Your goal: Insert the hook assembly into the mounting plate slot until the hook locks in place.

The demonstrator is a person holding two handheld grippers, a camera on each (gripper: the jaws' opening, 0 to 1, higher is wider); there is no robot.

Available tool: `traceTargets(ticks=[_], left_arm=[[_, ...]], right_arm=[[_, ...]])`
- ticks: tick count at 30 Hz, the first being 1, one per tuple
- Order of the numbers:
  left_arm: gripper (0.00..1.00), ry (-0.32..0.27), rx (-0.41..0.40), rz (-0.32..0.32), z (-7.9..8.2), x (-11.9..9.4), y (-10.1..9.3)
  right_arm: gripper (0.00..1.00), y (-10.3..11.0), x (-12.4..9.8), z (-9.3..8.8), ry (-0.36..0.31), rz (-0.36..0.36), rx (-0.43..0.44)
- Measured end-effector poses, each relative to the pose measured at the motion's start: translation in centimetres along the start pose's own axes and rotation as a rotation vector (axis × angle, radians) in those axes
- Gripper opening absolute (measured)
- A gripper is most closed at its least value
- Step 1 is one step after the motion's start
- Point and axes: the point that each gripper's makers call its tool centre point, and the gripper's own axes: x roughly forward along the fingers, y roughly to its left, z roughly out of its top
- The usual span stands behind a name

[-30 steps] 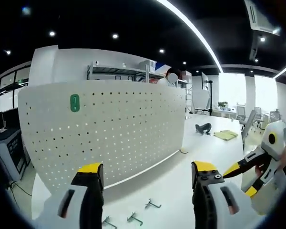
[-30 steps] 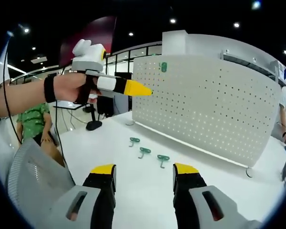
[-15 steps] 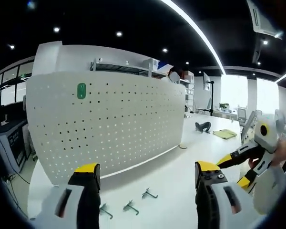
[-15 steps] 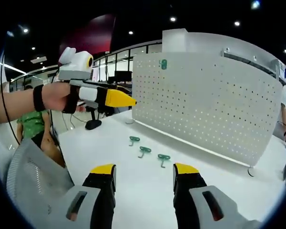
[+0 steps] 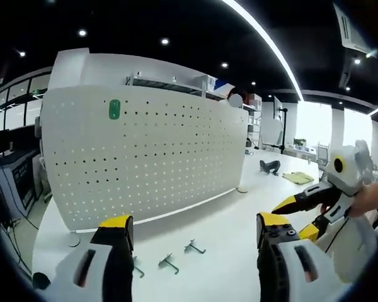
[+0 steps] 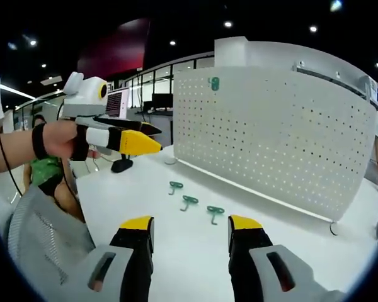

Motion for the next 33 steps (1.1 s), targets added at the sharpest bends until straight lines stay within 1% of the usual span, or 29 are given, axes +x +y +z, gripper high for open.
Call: traceTargets(ticks=[5,11,13,15,20,24,27,31,33], left_arm=[[0.82,0.021,-0.006,0.0,-0.8,-0.4,0.2],[0.82,0.013,-0.007,-0.001,-0.6,-0.6,0.3],[0.82,0.011,-0.025,-0.004,-0.6,-0.5,0.4],[0.81,0.008,-0.013,-0.005,-0.6,-0.4,0.3],[0.81,0.017,-0.016,-0.011,-0.8,-0.4,0.1],[0.8,0.031,-0.004,-0.022,-1.1,-0.3,-0.1],[0.8,0.038,0.008,-0.024,-1.3,-0.4,-0.1],[0.8,0.037,0.001,-0.023,-1.4,-0.5,0.3],[0.8,0.05,-0.007,-0.02,-1.8,-0.6,0.4]], right_arm=[[0.47,0.2,0.3,0.2,-0.002,0.007,-0.009],[0.46,0.0,0.8,-0.1,0.014,0.009,-0.013],[0.46,0.0,1.0,0.0,0.017,0.012,-0.023],[0.46,-0.1,1.1,0.0,0.019,0.014,-0.02],[0.45,-0.3,1.4,-0.1,0.021,0.012,-0.026],[0.45,-0.6,1.7,-0.5,0.034,0.007,-0.008],[0.44,-0.4,1.9,-0.6,0.035,0.009,-0.006],[0.44,-0.3,2.5,-0.7,0.043,0.01,-0.009],[0.43,-0.2,2.7,-0.8,0.05,0.014,-0.006]])
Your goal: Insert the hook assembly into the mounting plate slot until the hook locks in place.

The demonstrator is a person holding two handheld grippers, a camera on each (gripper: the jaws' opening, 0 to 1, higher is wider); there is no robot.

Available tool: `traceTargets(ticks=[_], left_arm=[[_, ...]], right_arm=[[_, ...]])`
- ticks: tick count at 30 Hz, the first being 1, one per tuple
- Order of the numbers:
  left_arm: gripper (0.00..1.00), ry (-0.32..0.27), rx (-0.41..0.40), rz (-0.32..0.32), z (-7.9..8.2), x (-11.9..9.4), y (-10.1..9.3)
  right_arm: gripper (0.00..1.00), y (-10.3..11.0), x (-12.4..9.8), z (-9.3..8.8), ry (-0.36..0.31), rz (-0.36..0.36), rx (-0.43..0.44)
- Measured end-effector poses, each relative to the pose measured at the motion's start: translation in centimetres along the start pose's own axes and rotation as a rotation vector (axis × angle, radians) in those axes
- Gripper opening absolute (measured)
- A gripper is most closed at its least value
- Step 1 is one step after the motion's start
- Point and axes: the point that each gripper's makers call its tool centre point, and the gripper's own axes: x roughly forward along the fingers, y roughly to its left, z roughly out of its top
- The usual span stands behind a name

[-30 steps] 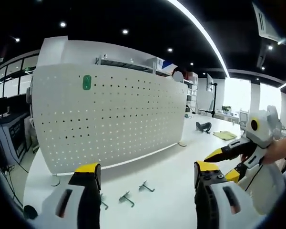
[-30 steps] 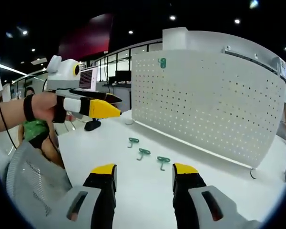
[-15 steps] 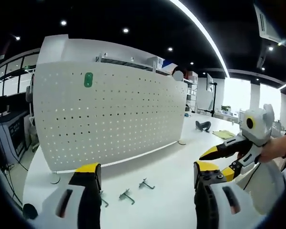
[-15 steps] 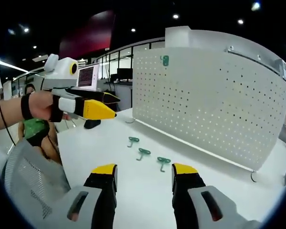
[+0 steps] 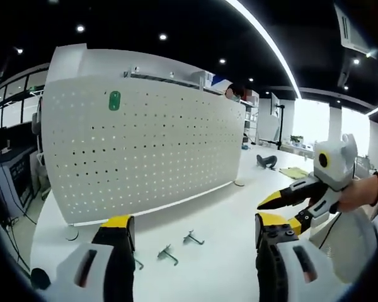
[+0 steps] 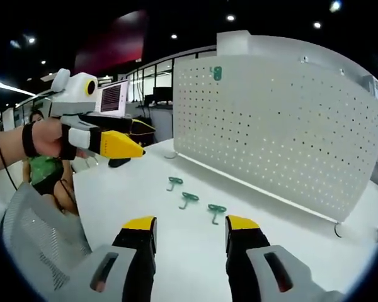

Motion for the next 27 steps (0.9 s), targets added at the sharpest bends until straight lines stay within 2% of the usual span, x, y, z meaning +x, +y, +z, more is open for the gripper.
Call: traceTargets(ticks=[9,16,19,27], left_arm=[[0.79,-0.015,-0.02,-0.012,-0.6,-0.3,-0.5],[0.82,-0.008,-0.002,-0.03,-0.8,-0.6,-0.8],[0.82,0.021,0.014,-0.033,-1.4,-0.7,-0.7],[0.82,0.04,0.016,-0.05,-2.2,-1.0,-0.9]], right_arm=[[0.42,0.3,0.7,-0.6,0.026,0.017,-0.005],[0.42,0.1,1.1,-0.9,0.037,0.012,0.008],[0.43,0.1,1.4,-1.1,0.043,0.013,0.01],[0.44,0.0,2.2,-1.8,0.067,0.021,0.013]])
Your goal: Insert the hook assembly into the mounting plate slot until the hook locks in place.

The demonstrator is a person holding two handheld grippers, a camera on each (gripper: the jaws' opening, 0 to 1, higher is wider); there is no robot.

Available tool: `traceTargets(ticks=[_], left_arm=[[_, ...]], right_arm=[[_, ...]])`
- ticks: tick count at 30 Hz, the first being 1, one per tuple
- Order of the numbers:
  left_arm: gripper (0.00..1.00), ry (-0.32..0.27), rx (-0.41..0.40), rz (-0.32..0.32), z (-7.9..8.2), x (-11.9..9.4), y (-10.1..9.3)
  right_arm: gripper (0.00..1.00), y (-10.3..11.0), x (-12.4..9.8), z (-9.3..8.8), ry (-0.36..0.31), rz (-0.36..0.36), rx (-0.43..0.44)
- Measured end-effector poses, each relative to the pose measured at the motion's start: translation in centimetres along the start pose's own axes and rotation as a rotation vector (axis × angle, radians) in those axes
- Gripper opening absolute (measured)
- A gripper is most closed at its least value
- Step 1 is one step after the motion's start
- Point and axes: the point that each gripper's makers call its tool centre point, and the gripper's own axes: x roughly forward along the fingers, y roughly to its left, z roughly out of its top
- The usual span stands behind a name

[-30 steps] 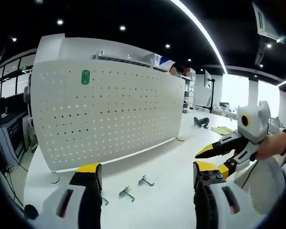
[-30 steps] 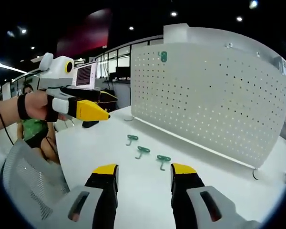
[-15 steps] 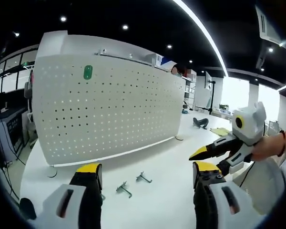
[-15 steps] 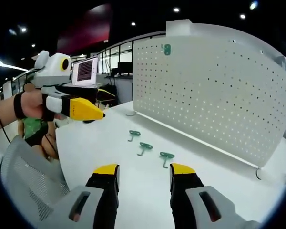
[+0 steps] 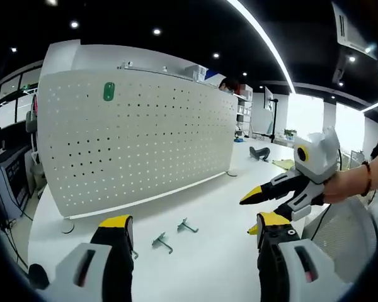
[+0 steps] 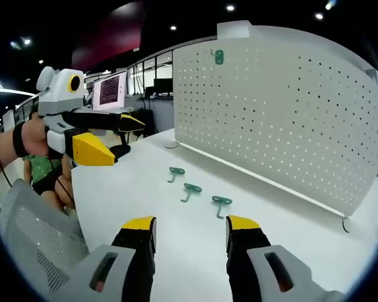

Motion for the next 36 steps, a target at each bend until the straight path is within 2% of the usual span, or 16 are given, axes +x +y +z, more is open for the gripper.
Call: traceTargets(ticks=[15,20,36], left_arm=[[0.81,0.011,-0.023,0.011,-0.7,-0.7,0.2],[0.81,0.013,-0.009,0.013,-0.8,-0.8,0.2],[0.8,0.032,-0.043,0.027,-2.2,-1.4,0.4]], right_arm=[[0.42,-0.6,1.9,-0.5,0.037,0.014,-0.001],[0.41,-0.8,2.5,-0.7,0.041,0.016,0.008],[0.4,-1.5,4.0,-2.5,0.097,0.017,0.027]])
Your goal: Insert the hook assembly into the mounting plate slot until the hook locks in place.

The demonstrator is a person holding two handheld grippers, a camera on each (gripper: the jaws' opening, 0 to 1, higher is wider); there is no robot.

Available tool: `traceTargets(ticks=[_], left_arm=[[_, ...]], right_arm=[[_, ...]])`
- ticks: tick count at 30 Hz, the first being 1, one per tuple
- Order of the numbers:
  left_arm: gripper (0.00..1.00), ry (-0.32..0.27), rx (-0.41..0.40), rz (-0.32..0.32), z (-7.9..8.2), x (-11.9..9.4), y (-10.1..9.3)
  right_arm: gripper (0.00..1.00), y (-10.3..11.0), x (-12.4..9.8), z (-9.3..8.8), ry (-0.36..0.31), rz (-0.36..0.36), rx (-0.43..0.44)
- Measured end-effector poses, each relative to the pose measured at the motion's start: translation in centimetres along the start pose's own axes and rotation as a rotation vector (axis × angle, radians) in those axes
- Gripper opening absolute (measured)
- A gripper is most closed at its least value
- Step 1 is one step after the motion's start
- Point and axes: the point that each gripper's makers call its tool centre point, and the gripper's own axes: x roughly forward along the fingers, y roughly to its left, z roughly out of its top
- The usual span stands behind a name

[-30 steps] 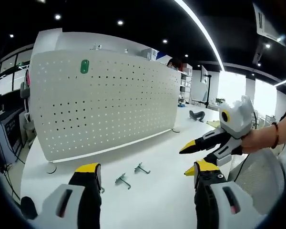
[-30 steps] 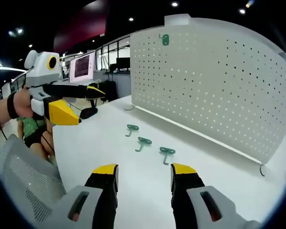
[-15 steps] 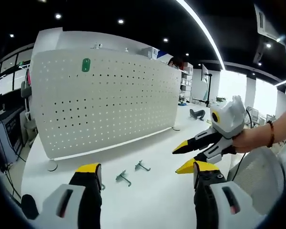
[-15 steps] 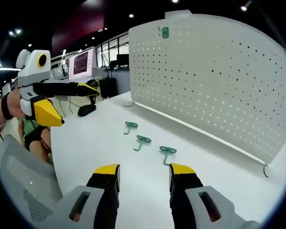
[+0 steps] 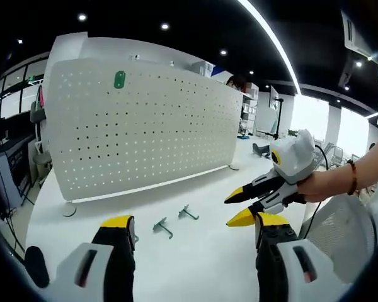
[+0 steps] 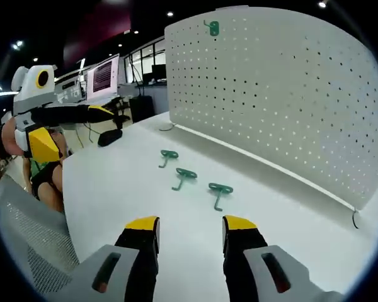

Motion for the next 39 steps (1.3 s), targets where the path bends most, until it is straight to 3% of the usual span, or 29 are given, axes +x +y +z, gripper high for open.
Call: traceTargets(ticks=[8,17,31,39], left_arm=[[0.8,-0.013,-0.02,-0.008,0.1,0.2,-0.1],[0.79,-0.021,-0.036,-0.024,0.2,0.1,-0.1],[0.8,0.003,-0.017,-0.026,0.0,-0.1,0.0],[0.8,0.039,-0.017,-0.032,-1.1,-0.3,0.0]], right_arm=[[0.38,-0.3,0.9,-0.3,0.013,0.0,0.008],[0.36,-1.2,1.7,-0.8,0.014,-0.01,0.075],[0.35,-1.4,4.0,-1.7,0.069,-0.01,0.079],[0.35,-1.8,5.2,-1.7,0.087,-0.012,0.091]])
